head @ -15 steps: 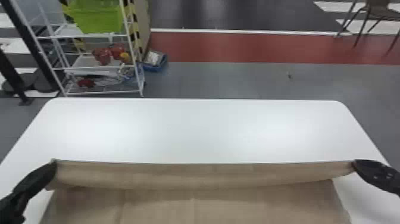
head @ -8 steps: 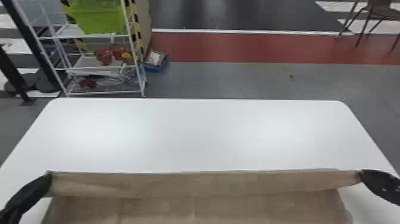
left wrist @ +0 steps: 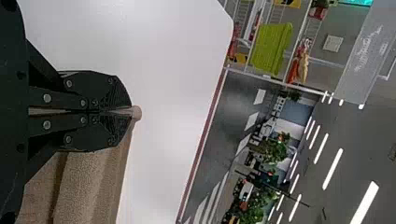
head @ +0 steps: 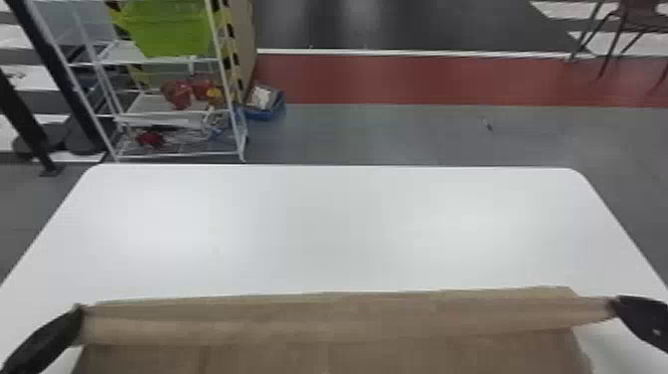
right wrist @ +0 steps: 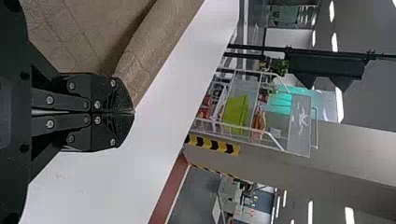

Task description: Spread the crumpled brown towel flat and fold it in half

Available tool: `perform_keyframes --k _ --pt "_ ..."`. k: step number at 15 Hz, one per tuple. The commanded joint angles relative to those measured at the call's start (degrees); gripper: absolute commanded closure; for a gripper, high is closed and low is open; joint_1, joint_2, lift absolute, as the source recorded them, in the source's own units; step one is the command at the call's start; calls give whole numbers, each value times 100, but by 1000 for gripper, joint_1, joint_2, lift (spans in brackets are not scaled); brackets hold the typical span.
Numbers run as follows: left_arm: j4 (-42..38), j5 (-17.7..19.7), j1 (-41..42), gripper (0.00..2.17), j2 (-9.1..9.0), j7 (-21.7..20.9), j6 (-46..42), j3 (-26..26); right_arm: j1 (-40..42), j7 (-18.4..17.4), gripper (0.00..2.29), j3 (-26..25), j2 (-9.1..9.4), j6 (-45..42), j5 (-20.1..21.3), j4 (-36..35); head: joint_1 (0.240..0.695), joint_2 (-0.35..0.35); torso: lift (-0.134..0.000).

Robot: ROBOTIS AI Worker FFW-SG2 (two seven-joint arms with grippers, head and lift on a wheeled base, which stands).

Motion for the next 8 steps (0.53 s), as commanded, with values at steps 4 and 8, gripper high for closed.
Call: perform_keyframes --k 4,8 --pt "393 -146 1 768 25 -204 -110 96 334 19 1069 194 27 -430 51 126 695 13 -122" --pt "700 -102 36 768 -1 -555 -215 281 493 19 1065 194 -53 -887 51 521 695 46 -122"
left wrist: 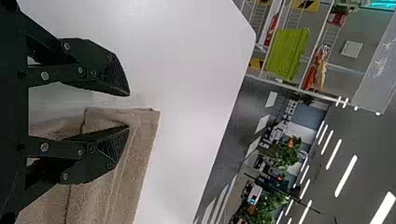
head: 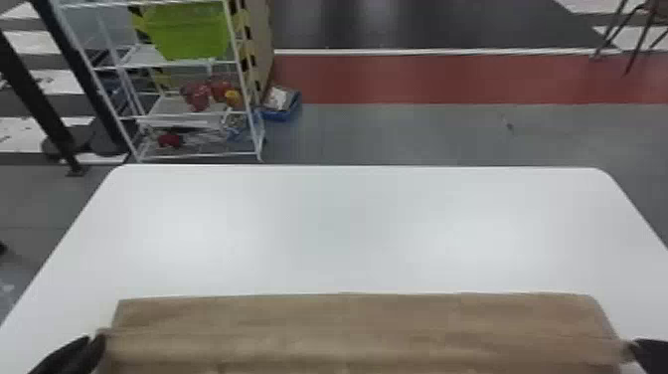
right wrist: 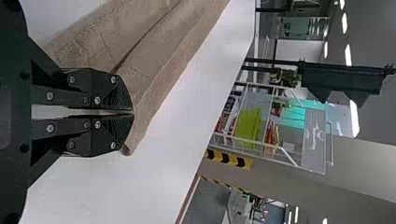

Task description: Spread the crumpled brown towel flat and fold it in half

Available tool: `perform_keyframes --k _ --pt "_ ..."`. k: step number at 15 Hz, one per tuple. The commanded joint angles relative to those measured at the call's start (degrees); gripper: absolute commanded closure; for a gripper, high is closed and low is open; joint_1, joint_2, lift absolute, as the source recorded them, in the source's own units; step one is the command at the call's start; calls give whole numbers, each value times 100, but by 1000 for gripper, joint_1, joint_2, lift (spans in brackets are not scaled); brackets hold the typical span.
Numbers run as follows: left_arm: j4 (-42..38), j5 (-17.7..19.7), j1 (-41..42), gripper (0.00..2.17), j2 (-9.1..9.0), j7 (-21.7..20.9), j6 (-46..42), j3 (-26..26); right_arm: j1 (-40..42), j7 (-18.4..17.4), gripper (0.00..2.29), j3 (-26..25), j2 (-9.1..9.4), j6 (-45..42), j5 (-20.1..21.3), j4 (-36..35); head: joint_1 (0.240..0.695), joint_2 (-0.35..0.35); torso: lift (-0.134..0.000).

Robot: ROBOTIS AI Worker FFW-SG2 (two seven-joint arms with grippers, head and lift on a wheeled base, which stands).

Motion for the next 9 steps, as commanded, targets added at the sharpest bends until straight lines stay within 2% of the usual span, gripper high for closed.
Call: perform_keyframes --k 1,2,3,4,6,9 --pt "59 14 83 768 -34 -127 -60 40 86 19 1069 -7 -57 -286 -6 251 695 48 -122" --pt "59 58 101 765 -78 -206 -78 93 86 19 1065 -25 -92 -426 -6 374 695 48 -122" --pt "59 75 109 583 -102 -294 -60 146 94 19 1065 -42 -145 -567 -6 488 695 45 -122" --pt "59 75 136 529 -102 -364 -60 190 94 19 1062 -51 -206 -672 -32 593 695 38 -122" --pt "59 119 144 529 -102 -426 -60 277 94 19 815 -77 -320 -708 -85 699 695 20 -122" --pt "59 189 144 529 -102 -593 -60 444 94 19 805 -130 -391 -708 -111 716 695 9 -122"
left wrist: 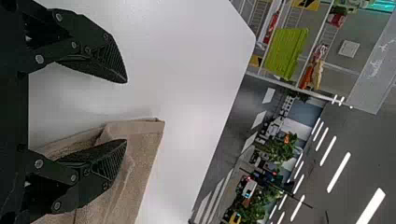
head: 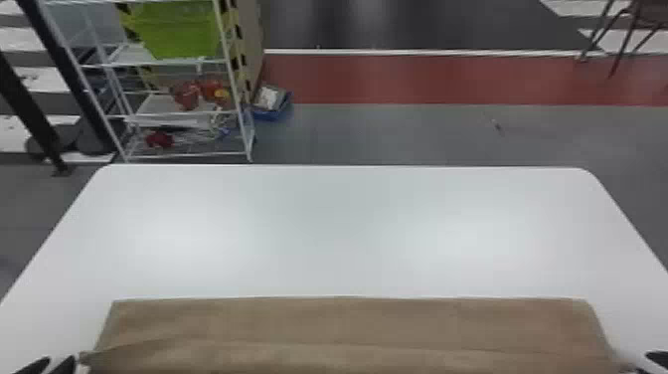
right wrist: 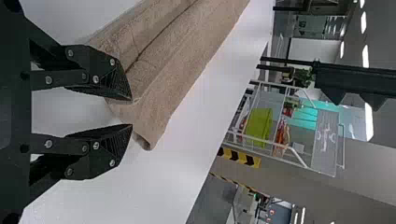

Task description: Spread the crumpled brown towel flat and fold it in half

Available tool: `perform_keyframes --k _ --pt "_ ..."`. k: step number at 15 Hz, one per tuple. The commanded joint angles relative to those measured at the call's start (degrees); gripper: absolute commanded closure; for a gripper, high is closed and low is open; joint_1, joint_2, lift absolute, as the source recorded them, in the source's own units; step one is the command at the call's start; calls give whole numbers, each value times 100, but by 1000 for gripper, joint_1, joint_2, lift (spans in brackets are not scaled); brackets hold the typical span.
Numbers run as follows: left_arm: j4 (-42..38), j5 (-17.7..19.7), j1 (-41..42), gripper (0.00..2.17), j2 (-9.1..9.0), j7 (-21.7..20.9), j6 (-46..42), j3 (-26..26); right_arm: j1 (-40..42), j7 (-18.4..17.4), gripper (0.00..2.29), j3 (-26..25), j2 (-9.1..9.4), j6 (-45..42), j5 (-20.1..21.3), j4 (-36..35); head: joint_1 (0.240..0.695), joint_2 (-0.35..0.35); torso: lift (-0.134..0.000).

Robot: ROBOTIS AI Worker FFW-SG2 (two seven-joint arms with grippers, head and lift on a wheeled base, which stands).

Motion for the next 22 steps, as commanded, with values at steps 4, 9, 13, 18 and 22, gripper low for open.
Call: perform_keyframes --k 4,9,13,18,22 --pt "88 158 9 529 -15 -212 18 479 238 19 809 -290 -78 5 -358 -116 695 9 -122" --pt "-308 571 9 529 -15 -89 212 778 405 19 809 -615 -43 339 -745 -450 695 27 -122" --pt "-905 26 -52 680 -15 509 282 110 326 19 809 -395 362 954 -639 -1127 695 16 -122" --pt "-1573 -739 -105 1720 -15 1115 1372 -778 317 19 812 -114 748 1552 -481 -1724 695 17 -122" --pt "-2004 -915 -61 1720 -15 878 2567 -699 62 19 812 158 986 1868 -138 -1997 695 -13 -122"
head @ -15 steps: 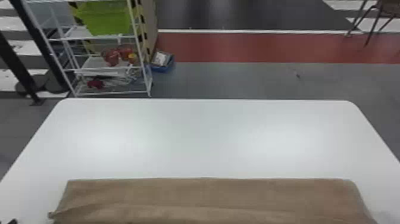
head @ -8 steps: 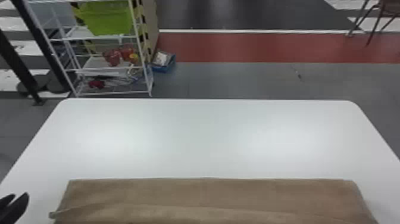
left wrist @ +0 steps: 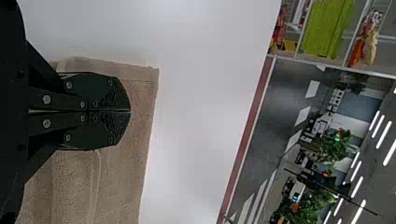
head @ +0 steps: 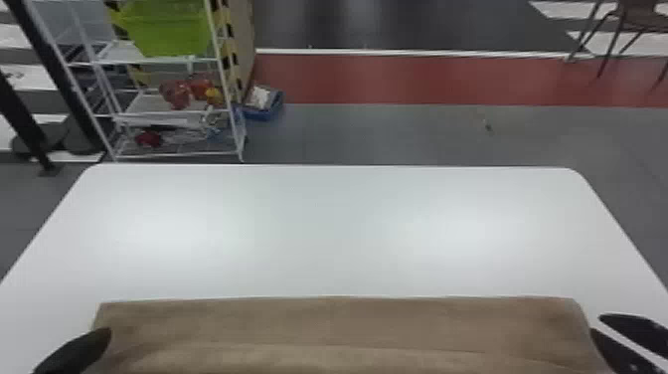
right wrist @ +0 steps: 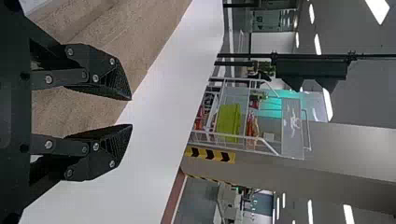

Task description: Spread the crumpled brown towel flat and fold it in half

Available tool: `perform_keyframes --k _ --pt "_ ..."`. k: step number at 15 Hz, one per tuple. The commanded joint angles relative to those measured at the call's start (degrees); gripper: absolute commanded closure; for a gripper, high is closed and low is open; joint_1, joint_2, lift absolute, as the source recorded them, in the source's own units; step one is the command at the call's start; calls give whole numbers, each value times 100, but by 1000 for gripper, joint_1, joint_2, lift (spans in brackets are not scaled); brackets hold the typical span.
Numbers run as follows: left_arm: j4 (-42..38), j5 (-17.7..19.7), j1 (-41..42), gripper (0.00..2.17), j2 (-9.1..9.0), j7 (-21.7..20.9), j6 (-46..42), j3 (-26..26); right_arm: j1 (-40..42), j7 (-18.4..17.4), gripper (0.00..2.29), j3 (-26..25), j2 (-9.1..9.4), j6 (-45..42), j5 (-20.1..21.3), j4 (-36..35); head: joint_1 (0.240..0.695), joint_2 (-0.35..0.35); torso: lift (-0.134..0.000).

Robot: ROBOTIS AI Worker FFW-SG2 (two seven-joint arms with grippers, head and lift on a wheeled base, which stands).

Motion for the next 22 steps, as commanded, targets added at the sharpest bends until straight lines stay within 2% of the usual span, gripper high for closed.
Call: perform_keyframes --k 1,3,5,8,12,14,16,17,20,22 --pt "-347 4 142 1720 -15 -115 550 185 -114 19 812 178 74 63 160 -67 695 -9 -122" --pt "-575 57 247 1720 -15 -414 1077 431 -149 19 812 257 74 46 204 -67 695 21 -122" --pt "-707 -84 239 1720 -15 -511 1675 562 -149 19 812 248 74 11 177 -59 695 38 -122" --pt "-751 -497 221 1720 -15 -432 1815 562 -96 19 812 152 74 -42 2 -85 695 60 -122" --pt "-733 -734 177 1720 -15 -194 1657 642 -8 19 812 -42 57 -77 -174 -120 695 79 -122" --pt "-742 -532 177 1717 -15 -229 1604 844 27 19 809 -86 57 -77 -280 -147 695 95 -122" --pt "-760 4 177 1717 -15 -335 1534 1063 36 19 809 -59 74 -60 -271 -190 695 103 -122" --pt "-760 118 177 1717 -15 -335 1517 1090 36 19 812 -24 74 -60 -245 -190 695 104 -122" --pt "-637 338 195 1717 -15 -370 954 1028 -52 19 809 -42 74 -130 -78 -120 695 105 -122" --pt "-487 356 203 1717 -15 -370 585 844 -78 19 809 -77 66 -271 -25 29 695 92 -122"
